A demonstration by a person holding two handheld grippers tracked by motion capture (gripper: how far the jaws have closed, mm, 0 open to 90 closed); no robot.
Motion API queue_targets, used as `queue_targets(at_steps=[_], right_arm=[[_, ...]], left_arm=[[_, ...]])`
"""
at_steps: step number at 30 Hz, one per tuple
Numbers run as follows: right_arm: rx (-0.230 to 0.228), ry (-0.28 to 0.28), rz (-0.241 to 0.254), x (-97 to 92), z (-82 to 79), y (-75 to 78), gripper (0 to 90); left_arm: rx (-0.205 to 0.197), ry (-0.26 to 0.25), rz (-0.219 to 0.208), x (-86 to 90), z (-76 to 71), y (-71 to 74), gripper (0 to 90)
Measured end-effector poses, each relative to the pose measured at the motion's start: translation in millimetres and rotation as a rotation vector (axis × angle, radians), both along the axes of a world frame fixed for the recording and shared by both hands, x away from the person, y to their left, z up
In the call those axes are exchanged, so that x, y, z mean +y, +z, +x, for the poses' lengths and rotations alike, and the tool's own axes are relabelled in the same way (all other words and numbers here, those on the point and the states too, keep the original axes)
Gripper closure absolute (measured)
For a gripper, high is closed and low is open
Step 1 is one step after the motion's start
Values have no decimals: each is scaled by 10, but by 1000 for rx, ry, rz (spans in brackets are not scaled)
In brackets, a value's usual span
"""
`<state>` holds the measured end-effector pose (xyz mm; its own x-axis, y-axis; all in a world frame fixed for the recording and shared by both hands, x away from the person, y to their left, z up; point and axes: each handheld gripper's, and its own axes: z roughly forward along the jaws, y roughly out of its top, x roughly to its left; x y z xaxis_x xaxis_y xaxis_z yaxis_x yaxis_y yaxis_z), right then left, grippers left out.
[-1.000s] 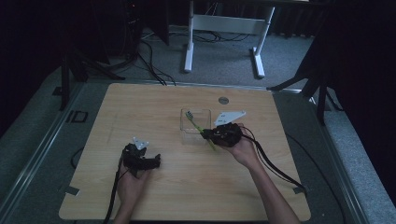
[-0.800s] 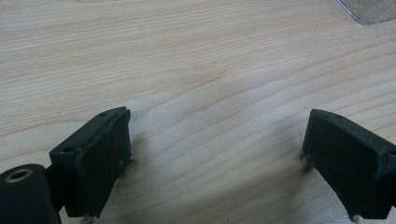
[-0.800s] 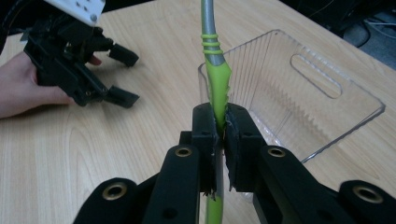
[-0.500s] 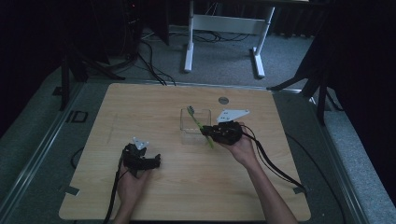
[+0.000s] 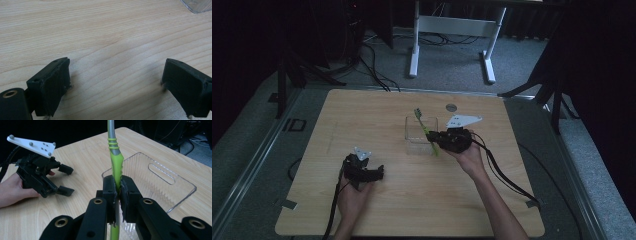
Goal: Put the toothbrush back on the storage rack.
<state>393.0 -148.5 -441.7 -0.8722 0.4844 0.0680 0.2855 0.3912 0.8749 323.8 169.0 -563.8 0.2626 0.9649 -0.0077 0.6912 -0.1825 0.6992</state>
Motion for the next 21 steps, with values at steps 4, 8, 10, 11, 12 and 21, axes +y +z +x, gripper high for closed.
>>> queue_targets(at_steps=[4, 8, 10, 11, 12, 21], right_arm=[[6, -1, 13, 1, 13, -6, 830], [12, -5, 37, 0, 20, -3, 830], [13, -7, 52, -1, 29, -1, 830], [15, -9, 61, -2, 34, 1, 830], [12, -10, 68, -4, 41, 2, 830], [31, -21, 111, -12, 83, 6, 831]], left_arm=[[0, 0, 0, 0, 0, 0, 82], [-1, 0, 0, 0, 0, -1, 82], [0, 0, 0, 0, 0, 0, 82], [0, 0, 0, 0, 0, 0, 82], [0, 0, 0, 0, 0, 0, 82], [0, 1, -1, 0, 1, 0, 82]])
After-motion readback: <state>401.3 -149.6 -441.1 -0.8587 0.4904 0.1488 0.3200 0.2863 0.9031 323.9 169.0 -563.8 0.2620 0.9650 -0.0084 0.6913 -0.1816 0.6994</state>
